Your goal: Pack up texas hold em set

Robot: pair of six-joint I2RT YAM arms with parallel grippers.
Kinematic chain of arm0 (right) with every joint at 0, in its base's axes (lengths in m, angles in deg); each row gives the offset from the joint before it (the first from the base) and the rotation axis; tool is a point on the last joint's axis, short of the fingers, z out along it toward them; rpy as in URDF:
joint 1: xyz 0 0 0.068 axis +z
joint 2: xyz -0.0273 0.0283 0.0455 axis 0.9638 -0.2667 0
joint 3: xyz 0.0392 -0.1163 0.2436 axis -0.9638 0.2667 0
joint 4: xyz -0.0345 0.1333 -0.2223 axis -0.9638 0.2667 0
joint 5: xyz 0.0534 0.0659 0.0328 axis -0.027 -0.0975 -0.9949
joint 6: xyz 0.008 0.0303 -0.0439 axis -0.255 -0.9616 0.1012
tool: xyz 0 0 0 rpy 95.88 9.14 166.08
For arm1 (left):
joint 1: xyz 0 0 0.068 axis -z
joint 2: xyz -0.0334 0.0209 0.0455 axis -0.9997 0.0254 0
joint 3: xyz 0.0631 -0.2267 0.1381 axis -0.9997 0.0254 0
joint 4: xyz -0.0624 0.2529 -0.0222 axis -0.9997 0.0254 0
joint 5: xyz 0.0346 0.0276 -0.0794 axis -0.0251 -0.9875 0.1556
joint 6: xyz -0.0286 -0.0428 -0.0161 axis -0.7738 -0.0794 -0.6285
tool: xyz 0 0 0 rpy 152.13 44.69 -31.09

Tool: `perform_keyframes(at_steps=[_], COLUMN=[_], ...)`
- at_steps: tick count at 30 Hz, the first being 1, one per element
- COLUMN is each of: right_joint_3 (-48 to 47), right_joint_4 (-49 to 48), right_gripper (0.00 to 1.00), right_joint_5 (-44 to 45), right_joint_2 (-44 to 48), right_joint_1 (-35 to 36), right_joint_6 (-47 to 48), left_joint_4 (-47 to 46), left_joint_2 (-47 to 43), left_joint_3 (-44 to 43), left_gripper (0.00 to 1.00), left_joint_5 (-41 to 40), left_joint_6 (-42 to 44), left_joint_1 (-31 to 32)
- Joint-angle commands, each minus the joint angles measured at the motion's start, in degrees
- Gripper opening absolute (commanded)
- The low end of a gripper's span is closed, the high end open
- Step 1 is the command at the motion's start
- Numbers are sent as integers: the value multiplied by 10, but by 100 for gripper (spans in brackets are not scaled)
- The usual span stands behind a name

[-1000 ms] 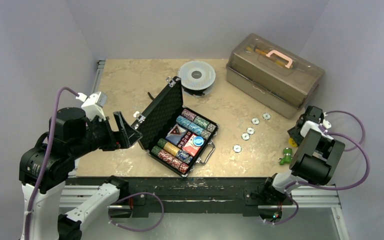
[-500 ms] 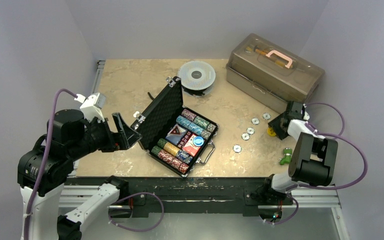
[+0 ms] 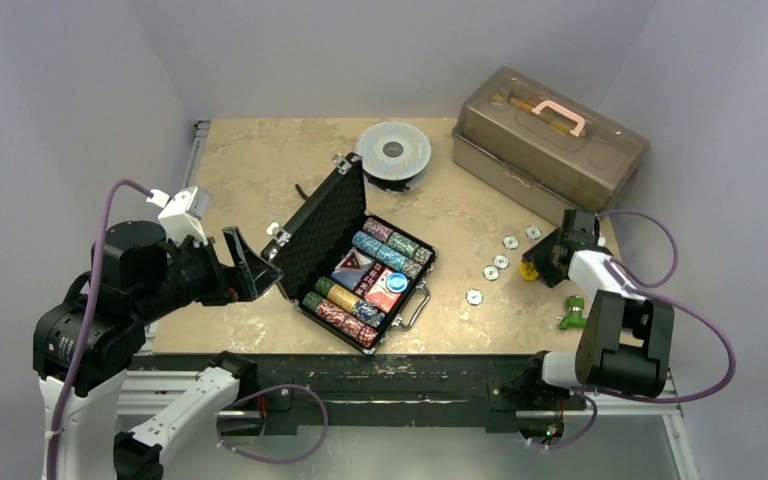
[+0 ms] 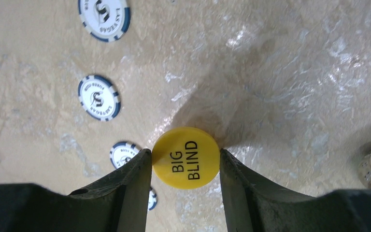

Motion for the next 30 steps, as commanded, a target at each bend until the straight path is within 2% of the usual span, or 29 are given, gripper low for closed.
perform_keyframes(at_steps=[1,9,16,23,30], right_joint_3=[12,13,-2,-84,-233], right_joint_4=[14,36,59,83,115], right_gripper=[44,43,43,42,42], right_joint_5=[-20,-32,-18,23,84], right_joint_2=[47,79,92,65,-46], right_joint_1=[14,51,121,283,473], right_joint_6=[-9,-15,-38,-72,-68], left_joint_4=[-8,-14,-17,-17,-16], left_joint_2=[-4,-8,-8,-4,-1], left_joint_3=[1,11,16,17,17], left_gripper=[83,83,83,83,83], left_joint_5=[9,20,26,32,30], left_joint_6=[2,1,2,7,8], left_joint_1=[4,4,4,4,4])
